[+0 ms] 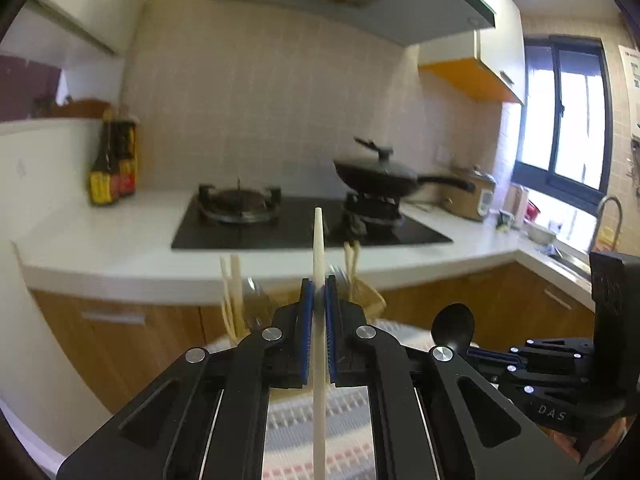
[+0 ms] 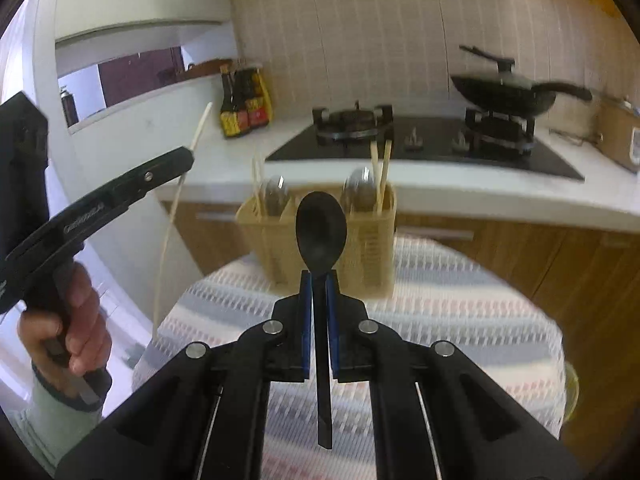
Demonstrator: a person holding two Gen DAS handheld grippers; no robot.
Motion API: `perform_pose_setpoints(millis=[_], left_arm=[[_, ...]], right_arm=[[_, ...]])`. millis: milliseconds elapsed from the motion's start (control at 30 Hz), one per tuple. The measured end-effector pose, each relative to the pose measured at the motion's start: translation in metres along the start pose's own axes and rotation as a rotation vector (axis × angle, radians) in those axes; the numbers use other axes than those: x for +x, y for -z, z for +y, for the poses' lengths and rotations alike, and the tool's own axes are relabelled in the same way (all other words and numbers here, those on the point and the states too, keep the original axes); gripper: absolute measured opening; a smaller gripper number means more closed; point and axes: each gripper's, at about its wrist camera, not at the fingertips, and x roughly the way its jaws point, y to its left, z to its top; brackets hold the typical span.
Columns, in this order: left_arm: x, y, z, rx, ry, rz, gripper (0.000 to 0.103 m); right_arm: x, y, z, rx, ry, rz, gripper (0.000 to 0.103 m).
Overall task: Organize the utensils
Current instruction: 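Lift the black spoon with the right gripper toward the caddy, then lower the black spoon into the caddy and open the right gripper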
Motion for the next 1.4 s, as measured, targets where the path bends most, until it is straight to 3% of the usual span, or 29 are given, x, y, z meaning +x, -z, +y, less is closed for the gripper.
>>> perform_pose_setpoints(millis=[367, 500, 800, 933, 1200, 1300, 1400], left_arm=[[0.040, -0.019, 0.022, -0.066, -0.010, -0.222, 0.004], [0.061, -0.022, 0.032, -0.093, -0.022, -0.256, 0.004], [0.089, -0.031, 0.045, -0.080, -0.065, -0.321, 0.004], [0.101, -0.023, 0.049, -0.047, -0.123, -0.341, 0.004], [0.107, 0.000, 0.059, -0.079, -0.110, -0.320, 0.005], [0.099, 0.006, 0.062, -0.103, -0.098, -0.305, 0.031], [0.085, 0.011, 0.065, -0.116, -0.091, -0.291, 0.034]], right_arm=[[0.032, -0.070, -0.029, 0.000, -0.011, -0.247, 0.005], [0.055, -0.088, -0.038, 0.003, -0.024, -0.295, 0.005], [0.120, -0.096, -0.058, 0.030, -0.056, -0.309, 0.005], [0.138, -0.090, -0.068, 0.067, -0.065, -0.296, 0.005], [0.138, -0.079, -0.081, 0.111, -0.082, -0.308, 0.006], [0.130, -0.072, -0.083, 0.123, -0.093, -0.286, 0.007], [0.120, -0.064, -0.087, 0.147, -0.110, -0.269, 0.010]])
